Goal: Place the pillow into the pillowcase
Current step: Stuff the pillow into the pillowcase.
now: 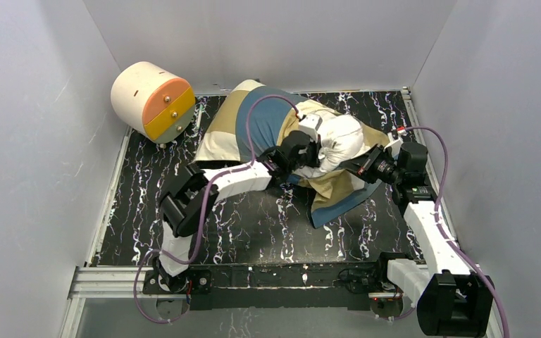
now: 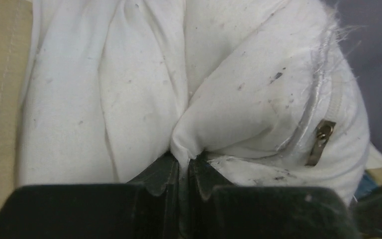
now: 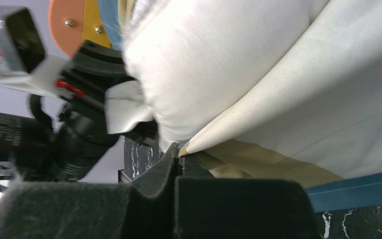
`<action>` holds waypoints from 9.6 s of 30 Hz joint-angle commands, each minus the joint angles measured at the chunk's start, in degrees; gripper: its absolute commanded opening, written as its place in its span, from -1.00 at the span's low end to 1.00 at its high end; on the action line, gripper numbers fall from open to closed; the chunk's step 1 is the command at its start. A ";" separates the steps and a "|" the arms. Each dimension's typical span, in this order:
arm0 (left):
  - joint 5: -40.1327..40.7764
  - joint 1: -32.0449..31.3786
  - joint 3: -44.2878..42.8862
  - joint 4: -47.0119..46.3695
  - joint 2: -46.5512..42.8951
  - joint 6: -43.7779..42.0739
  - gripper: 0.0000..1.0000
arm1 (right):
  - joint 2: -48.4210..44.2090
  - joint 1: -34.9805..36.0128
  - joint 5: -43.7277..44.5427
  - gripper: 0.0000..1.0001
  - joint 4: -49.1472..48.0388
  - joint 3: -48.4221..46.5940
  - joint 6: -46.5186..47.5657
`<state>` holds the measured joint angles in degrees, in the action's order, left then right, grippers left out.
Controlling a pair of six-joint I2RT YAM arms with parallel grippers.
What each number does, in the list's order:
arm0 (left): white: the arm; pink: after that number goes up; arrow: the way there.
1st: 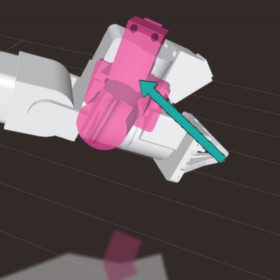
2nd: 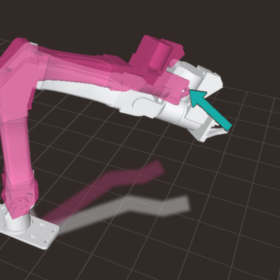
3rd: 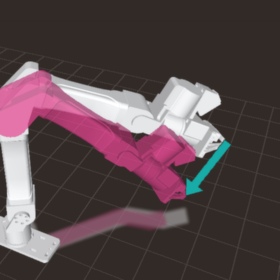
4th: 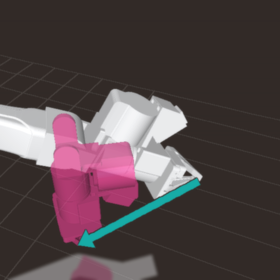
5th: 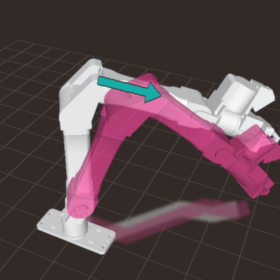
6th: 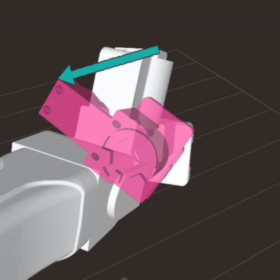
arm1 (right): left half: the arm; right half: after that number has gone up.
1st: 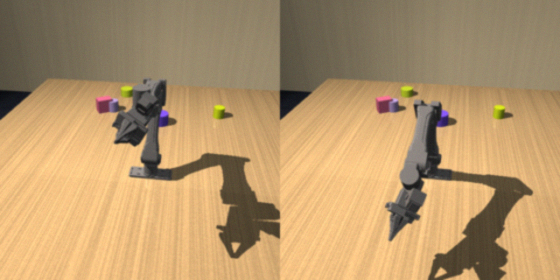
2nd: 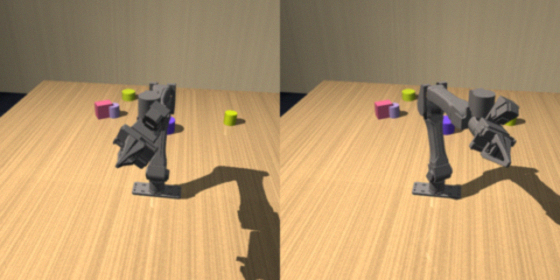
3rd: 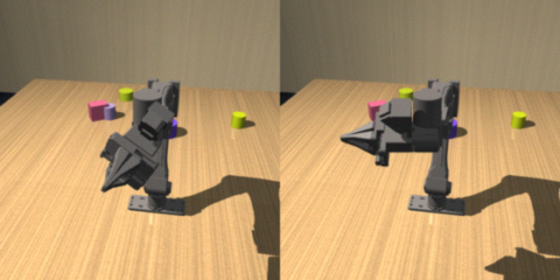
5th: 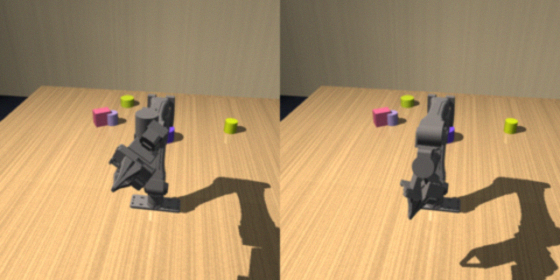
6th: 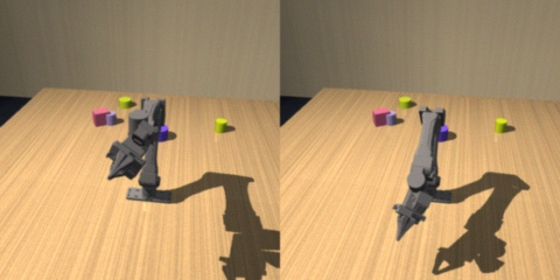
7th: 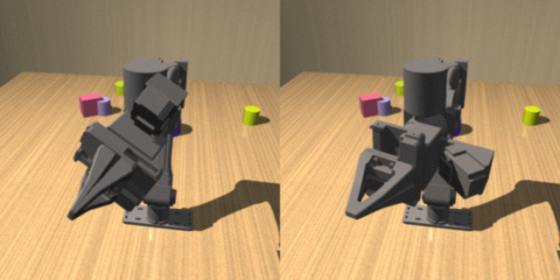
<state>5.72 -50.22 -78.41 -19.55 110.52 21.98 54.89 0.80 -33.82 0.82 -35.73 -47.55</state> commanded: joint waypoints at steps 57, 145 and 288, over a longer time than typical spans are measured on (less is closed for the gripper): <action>-3.06 -6.77 2.30 18.67 24.53 14.59 -0.79 | 3.88 -0.26 -16.65 -0.97 3.16 -31.61 9.84; -3.33 13.30 8.20 53.94 -30.57 -4.26 0.18 | 18.28 18.85 5.61 0.44 14.86 -10.40 16.73; -5.72 0.41 -18.20 7.48 -14.07 32.46 -1.00 | 25.14 12.73 13.87 -0.97 16.10 -44.47 -8.94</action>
<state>2.83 -48.05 -93.01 -0.84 100.29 52.34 79.96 12.16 -21.56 18.26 -76.90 -54.50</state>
